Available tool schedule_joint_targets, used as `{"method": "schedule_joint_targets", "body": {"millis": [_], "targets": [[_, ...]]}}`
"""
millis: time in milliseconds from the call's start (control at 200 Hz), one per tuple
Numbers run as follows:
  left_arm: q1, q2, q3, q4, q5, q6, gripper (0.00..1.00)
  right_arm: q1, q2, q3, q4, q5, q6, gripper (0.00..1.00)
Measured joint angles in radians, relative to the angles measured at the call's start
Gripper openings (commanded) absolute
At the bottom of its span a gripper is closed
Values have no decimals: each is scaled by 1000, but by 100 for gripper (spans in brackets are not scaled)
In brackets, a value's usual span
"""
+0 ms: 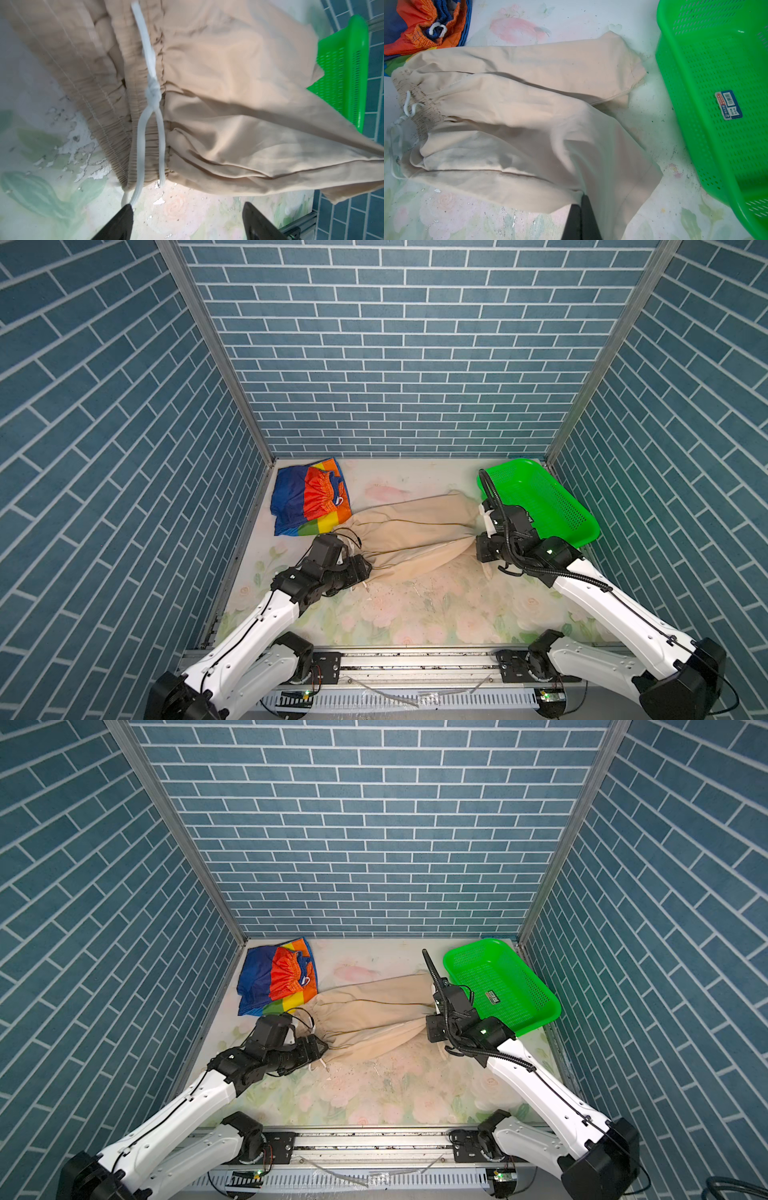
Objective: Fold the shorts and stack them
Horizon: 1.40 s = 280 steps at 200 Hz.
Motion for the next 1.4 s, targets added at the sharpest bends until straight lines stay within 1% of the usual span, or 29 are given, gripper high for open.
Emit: {"method": "schedule_joint_targets", "body": {"millis": [190, 280, 330, 385, 425, 430, 450, 470, 500, 535, 640, 815, 880, 940, 1015, 1085, 1125, 1205, 1265, 1335, 1400], "targets": [[-34, 138, 6, 47, -66, -9, 77, -4, 0, -1, -1, -8, 0, 0], [-37, 192, 22, 65, -101, -1, 72, -6, -10, -8, 2, -10, 0, 0], [-37, 214, 26, 85, -115, 2, 68, -9, -18, -15, 1, -11, 0, 0], [-37, 235, 26, 111, -120, -3, 55, -12, -23, -21, 1, -13, 0, 0], [-38, 250, 26, 129, -120, -6, 32, -14, -24, -24, 1, -13, 0, 0], [-38, 253, 26, 132, -120, 1, 30, -14, -24, -25, 1, -13, 0, 0], [-38, 260, 26, 140, -120, -5, 20, -15, -24, -26, 1, -13, 0, 0], [-39, 266, 26, 148, -119, -2, 12, -16, -24, -26, 2, -14, 0, 0], [-39, 275, 26, 158, -120, -3, 5, -19, -24, -27, 1, -15, 0, 0], [-39, 280, 29, 161, -120, -2, 0, -22, -24, -27, 2, -16, 0, 0], [-40, 282, 93, 116, -132, 26, 0, -40, -19, -27, 2, -16, 0, 0], [-33, 250, 362, 26, -188, 133, 0, -80, 8, -26, 0, -16, 7, 0], [-17, 233, 431, 6, -194, 172, 0, -91, 15, -26, 1, -17, 16, 0], [16, 224, 470, -4, -189, 201, 0, -108, 25, -26, 5, -19, 23, 0], [78, 235, 492, -3, -170, 224, 0, -141, 60, -24, 32, -27, 35, 0], [140, 290, 513, 9, -135, 232, 0, -185, 134, -7, 69, -45, 47, 0], [169, 345, 534, 24, -108, 232, 0, -212, 192, 18, 93, -62, 53, 0], [201, 468, 606, 53, -50, 231, 0, -266, 348, 136, 126, -101, 66, 0], [216, 581, 703, 66, -11, 231, 0, -298, 473, 277, 136, -129, 70, 0], [225, 709, 865, 70, 38, 230, 0, -318, 621, 496, 137, -154, 64, 0], [231, 817, 1042, 71, 80, 235, 0, -330, 750, 740, 127, -161, 43, 0]]}}
